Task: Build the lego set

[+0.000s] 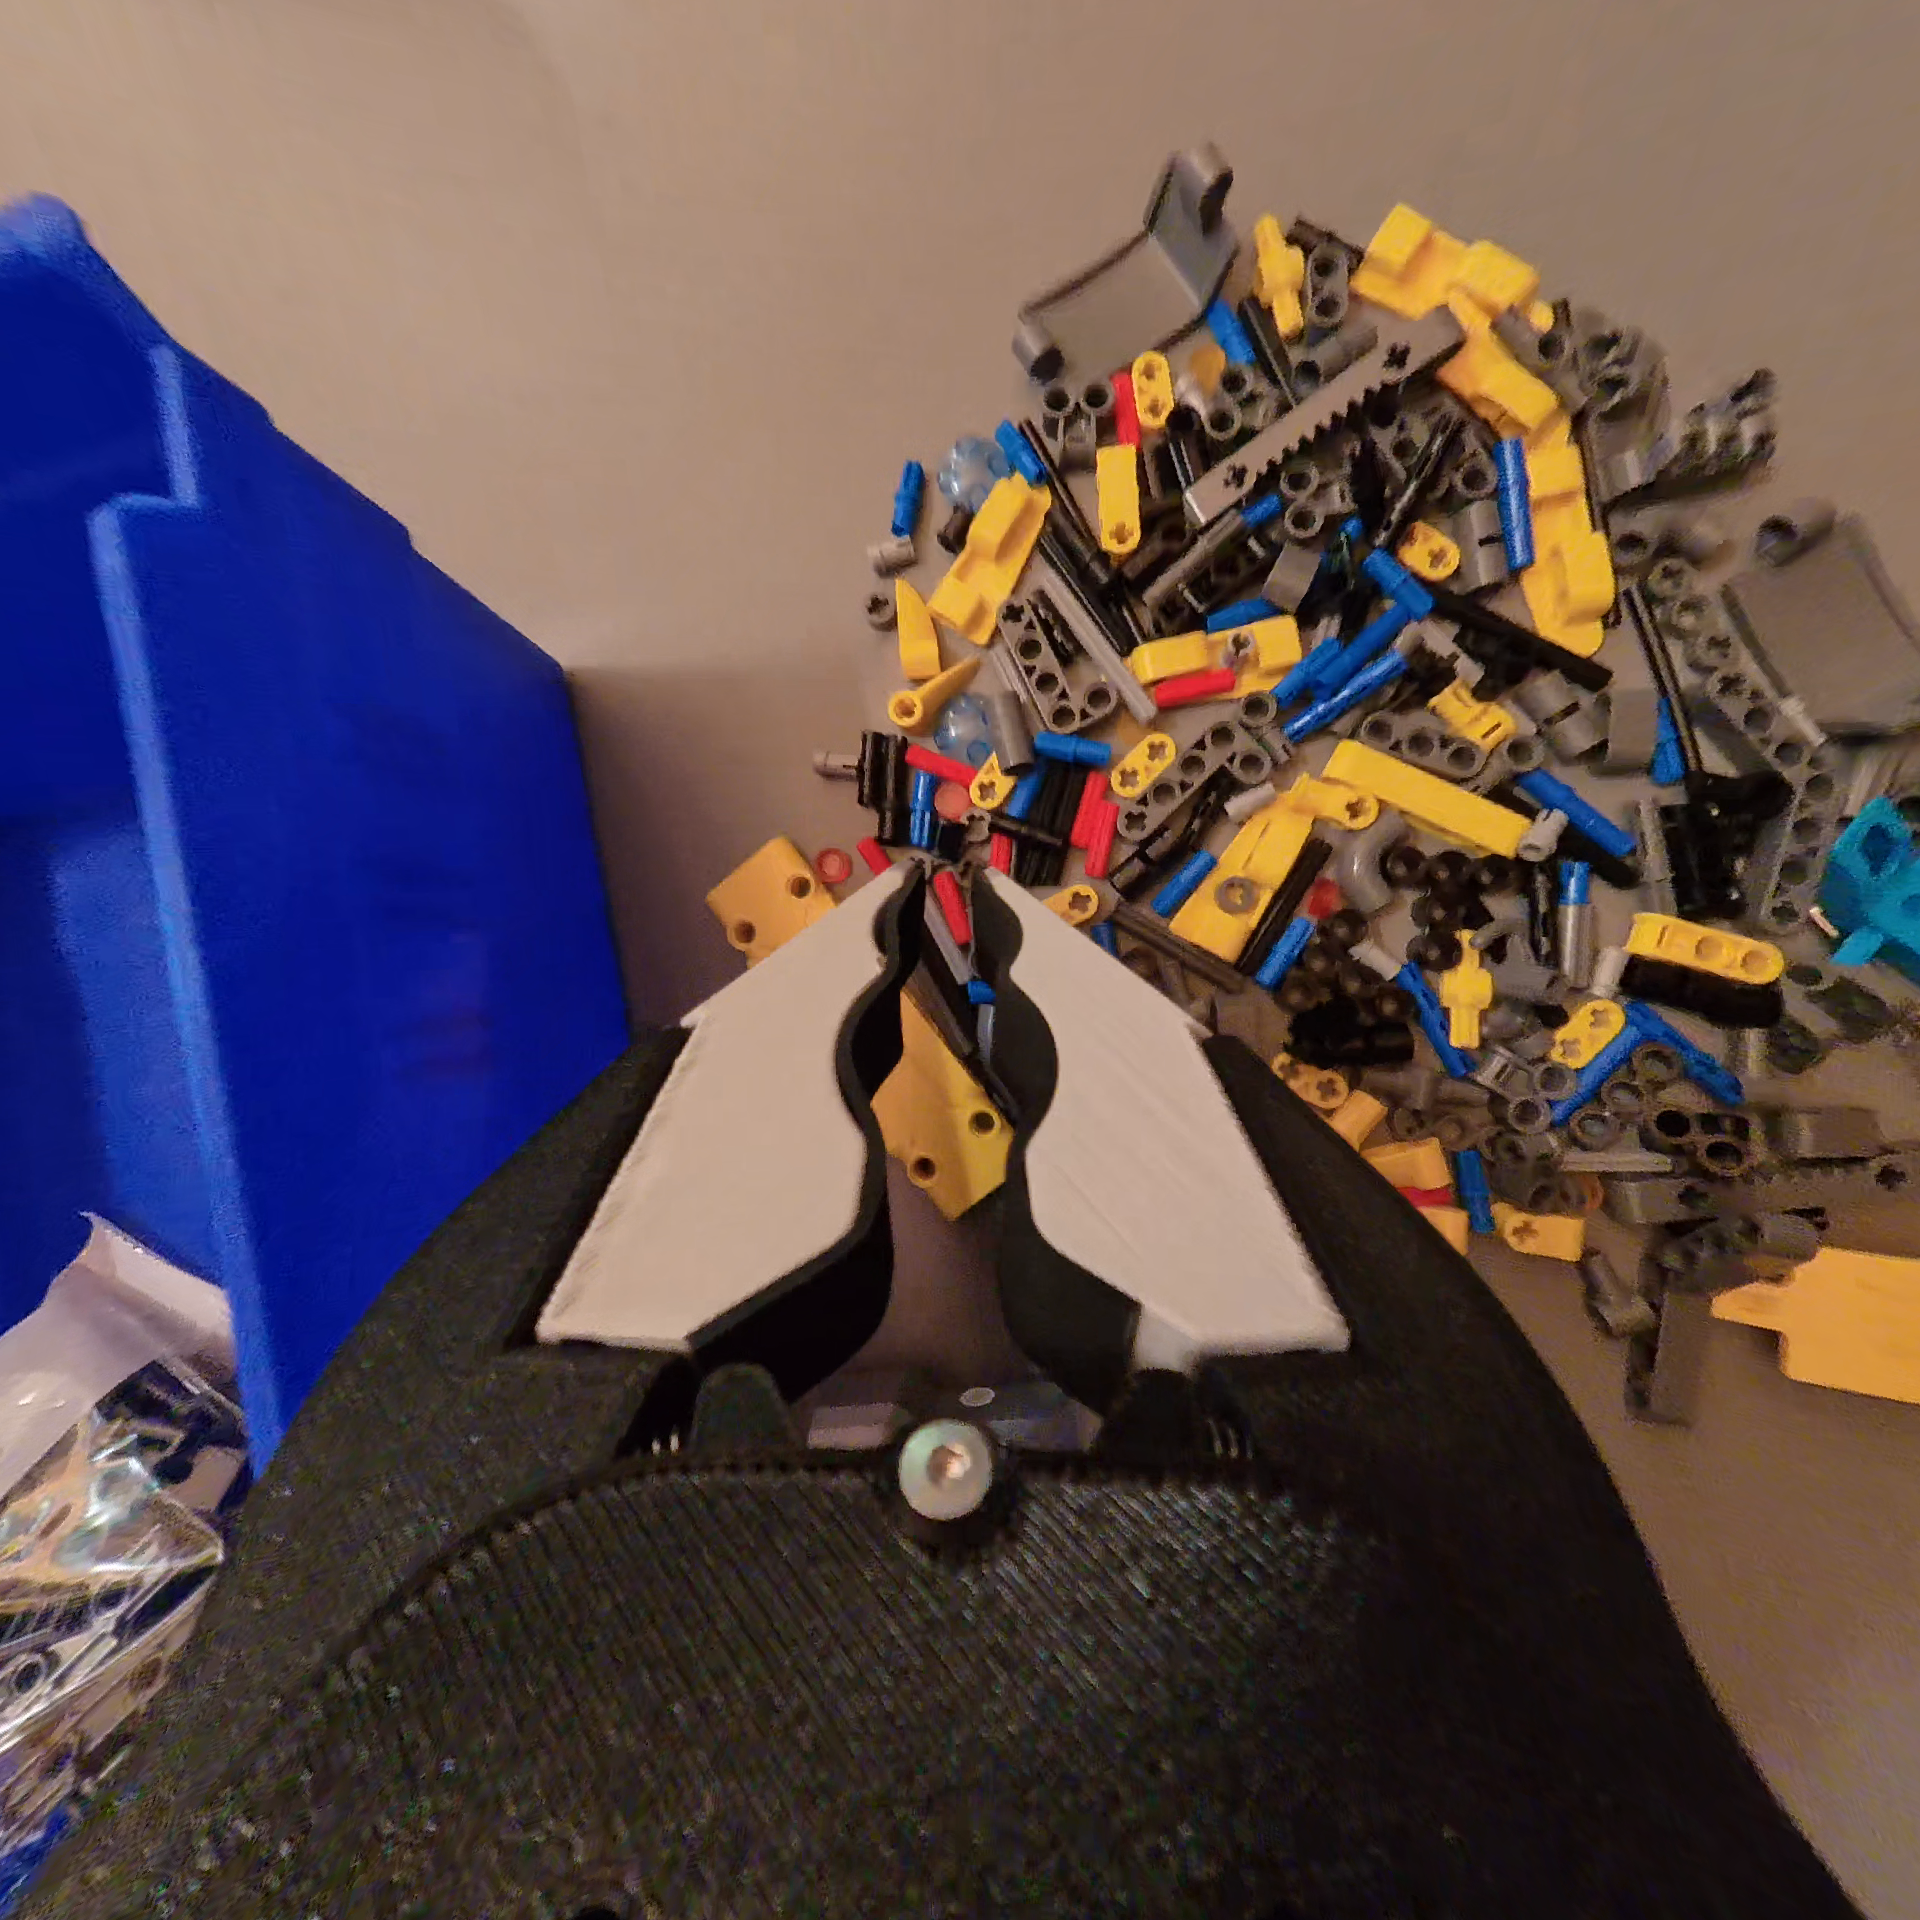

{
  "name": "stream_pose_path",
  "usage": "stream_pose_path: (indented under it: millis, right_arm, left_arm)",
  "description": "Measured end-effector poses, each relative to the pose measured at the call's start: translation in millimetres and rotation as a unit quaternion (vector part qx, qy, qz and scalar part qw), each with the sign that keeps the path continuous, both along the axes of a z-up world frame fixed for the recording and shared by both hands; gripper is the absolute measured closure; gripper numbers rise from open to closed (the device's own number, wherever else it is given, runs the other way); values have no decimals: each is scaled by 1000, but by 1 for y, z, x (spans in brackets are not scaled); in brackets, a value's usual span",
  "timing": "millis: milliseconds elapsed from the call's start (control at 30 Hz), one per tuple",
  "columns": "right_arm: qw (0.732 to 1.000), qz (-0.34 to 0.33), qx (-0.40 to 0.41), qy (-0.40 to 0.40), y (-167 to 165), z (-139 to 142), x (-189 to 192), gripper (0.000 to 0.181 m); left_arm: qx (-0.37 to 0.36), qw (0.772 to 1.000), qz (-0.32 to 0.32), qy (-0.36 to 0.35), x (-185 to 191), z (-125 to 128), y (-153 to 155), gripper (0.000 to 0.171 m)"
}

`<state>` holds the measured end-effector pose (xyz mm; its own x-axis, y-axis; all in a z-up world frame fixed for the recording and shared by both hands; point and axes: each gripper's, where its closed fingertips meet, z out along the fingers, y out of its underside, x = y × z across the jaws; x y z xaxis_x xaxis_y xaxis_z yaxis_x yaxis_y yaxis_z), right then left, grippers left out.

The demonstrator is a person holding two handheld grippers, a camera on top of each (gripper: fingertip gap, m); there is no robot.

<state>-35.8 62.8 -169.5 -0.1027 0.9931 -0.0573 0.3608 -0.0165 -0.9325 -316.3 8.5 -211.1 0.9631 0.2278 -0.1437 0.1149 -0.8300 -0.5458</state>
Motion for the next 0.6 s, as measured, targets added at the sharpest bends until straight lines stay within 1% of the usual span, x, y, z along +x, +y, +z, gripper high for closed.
stream_pose_path:
  millis: [100,167,233,333,467,600]
  right_arm:
    - [999,2,-34,16,4,6,2,160]
    - [998,0,-51,25,7,9,3,160]
    - [997,-8,-66,39,12,13,5,160]
    - [994,-16,-88,58,18,18,9,160]
    - [994,-18,-89,60,20,18,10,160]
    - [996,-17,-71,48,17,15,9,160]
  left_arm:
    - [-4,1000,1,9,-2,-7,-1,167]
    - [-2,1000,-6,18,-4,-8,2,164]
    - [-10,999,-8,32,-7,-9,5,165]
    - [-22,999,-11,30,-8,-13,6,167]
    - [-10,1000,-23,0,-4,-17,12,169]
    - [-8,1000,-25,4,-4,-15,12,169]
